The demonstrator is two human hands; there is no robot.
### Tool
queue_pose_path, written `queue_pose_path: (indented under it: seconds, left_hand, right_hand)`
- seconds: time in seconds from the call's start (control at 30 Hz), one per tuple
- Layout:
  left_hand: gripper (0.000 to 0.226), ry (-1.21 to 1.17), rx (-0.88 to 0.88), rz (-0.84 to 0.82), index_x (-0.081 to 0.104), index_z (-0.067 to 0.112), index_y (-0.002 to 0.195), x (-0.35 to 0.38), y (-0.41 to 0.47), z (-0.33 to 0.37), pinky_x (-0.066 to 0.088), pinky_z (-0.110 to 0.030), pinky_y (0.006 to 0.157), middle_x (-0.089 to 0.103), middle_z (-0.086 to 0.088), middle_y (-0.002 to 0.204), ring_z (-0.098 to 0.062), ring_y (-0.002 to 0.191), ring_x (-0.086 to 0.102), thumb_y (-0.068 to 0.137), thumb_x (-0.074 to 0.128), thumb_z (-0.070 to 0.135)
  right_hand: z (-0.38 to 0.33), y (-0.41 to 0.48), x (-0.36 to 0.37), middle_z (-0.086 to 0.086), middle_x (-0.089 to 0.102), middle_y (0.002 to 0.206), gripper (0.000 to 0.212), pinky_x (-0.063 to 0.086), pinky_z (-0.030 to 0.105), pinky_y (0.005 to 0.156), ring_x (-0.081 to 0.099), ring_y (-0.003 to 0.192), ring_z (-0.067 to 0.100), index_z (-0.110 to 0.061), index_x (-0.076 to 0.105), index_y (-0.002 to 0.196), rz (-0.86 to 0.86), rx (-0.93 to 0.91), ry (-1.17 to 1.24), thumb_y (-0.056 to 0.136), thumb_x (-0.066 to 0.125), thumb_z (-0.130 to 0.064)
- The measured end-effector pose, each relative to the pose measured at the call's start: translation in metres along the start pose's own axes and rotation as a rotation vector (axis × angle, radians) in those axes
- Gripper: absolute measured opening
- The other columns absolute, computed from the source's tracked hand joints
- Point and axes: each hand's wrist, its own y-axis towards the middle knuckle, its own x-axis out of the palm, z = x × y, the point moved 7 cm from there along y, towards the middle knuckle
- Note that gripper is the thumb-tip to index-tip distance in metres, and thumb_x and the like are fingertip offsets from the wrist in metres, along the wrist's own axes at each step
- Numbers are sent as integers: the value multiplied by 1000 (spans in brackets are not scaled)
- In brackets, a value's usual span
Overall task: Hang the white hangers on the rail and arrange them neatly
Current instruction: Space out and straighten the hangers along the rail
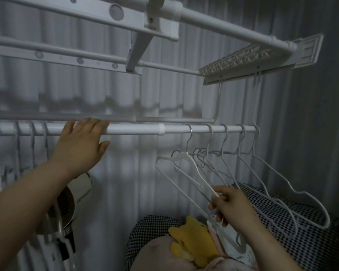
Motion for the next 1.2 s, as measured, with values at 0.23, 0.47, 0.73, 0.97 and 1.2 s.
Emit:
queue_pose_path:
  seconds: [0.23, 0.47, 0.73, 0.97, 1.2]
  left_hand:
    - [45, -2, -1, -5, 57, -5, 116, 0, 0, -2, 33, -60, 96, 61, -28, 114, -45, 108, 56, 77, 70, 12]
    - [58, -27, 38, -12, 59, 1, 116, -10, -9, -7, 35, -55, 97, 60, -24, 121, -41, 112, 57, 81, 36, 40]
    - [55, 68, -68, 39, 61, 1, 113, -47, -29, -71, 38, -56, 95, 60, -25, 119, -42, 107, 58, 81, 29, 34]
    - [57, 50, -122, -34, 53, -3, 123, -42, -37, -107, 33, -52, 101, 56, -24, 125, -41, 116, 51, 80, 36, 32]
    - [57, 52, -77, -24, 52, 0, 125, -35, -41, -112, 32, -49, 101, 55, -22, 126, -40, 116, 51, 82, 35, 33]
  right_hand:
    - [-2, 6, 3, 1, 61, 67, 18, 43, 22, 41, 52, 42, 9, -17, 57, 105, -14, 33, -63, 92, 48, -8]
    - [-53, -20, -17, -8, 55, 110, 38, 42, 30, 94, 51, 109, 17, -18, 51, 125, 262, -244, -327, 88, 57, -23]
    - [-127, -52, 104, -21, 58, 70, 15, 42, 0, 59, 57, 70, -11, -39, 54, 77, -76, -541, 172, 76, 55, -24]
    - [-112, -53, 238, -12, 49, 107, 47, 40, 7, 72, 47, 91, -1, -17, 36, 133, -614, -103, 152, 91, 52, -30]
    - [-105, -53, 254, 34, 62, 93, 27, 36, 19, 53, 44, 55, 9, 15, 57, 102, -582, -199, 48, 86, 46, -2]
